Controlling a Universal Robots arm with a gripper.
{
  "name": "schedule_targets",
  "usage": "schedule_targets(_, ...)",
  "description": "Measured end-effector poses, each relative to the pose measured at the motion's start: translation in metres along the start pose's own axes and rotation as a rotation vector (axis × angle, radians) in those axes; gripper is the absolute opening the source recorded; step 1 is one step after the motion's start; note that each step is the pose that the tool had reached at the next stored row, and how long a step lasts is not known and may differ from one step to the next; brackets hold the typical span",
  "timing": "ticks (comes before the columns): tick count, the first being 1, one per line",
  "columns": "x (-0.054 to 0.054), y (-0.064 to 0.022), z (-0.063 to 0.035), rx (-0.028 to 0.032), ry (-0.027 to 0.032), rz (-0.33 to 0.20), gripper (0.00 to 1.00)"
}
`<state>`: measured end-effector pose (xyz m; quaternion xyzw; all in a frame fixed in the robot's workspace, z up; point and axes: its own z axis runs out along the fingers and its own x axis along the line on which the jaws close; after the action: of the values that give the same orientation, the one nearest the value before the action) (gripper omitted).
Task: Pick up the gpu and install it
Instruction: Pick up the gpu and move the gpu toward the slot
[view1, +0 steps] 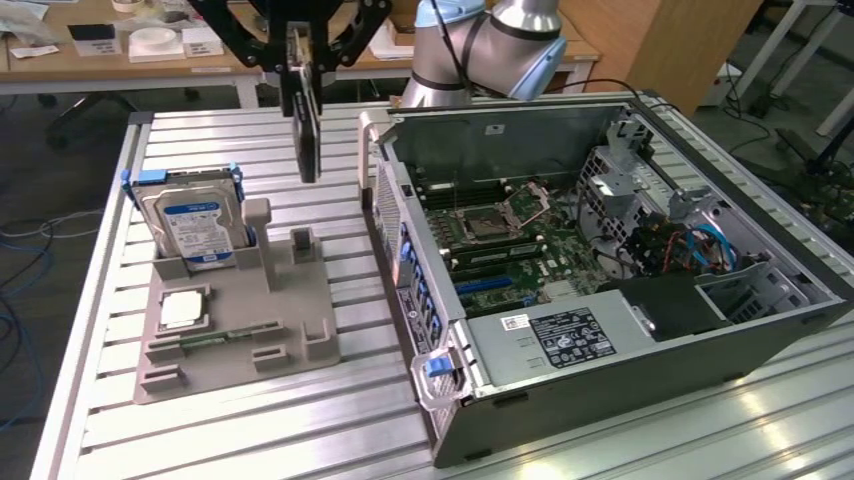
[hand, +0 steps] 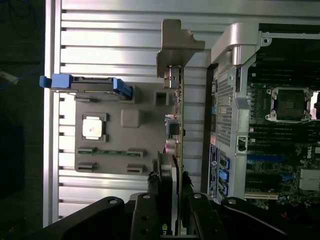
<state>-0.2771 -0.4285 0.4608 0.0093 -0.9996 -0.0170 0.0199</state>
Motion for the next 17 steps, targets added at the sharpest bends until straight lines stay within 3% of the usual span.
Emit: schedule_targets(17,-0.019,-0.0003,-0.0007,0.0001,0.0,0.0,0.27)
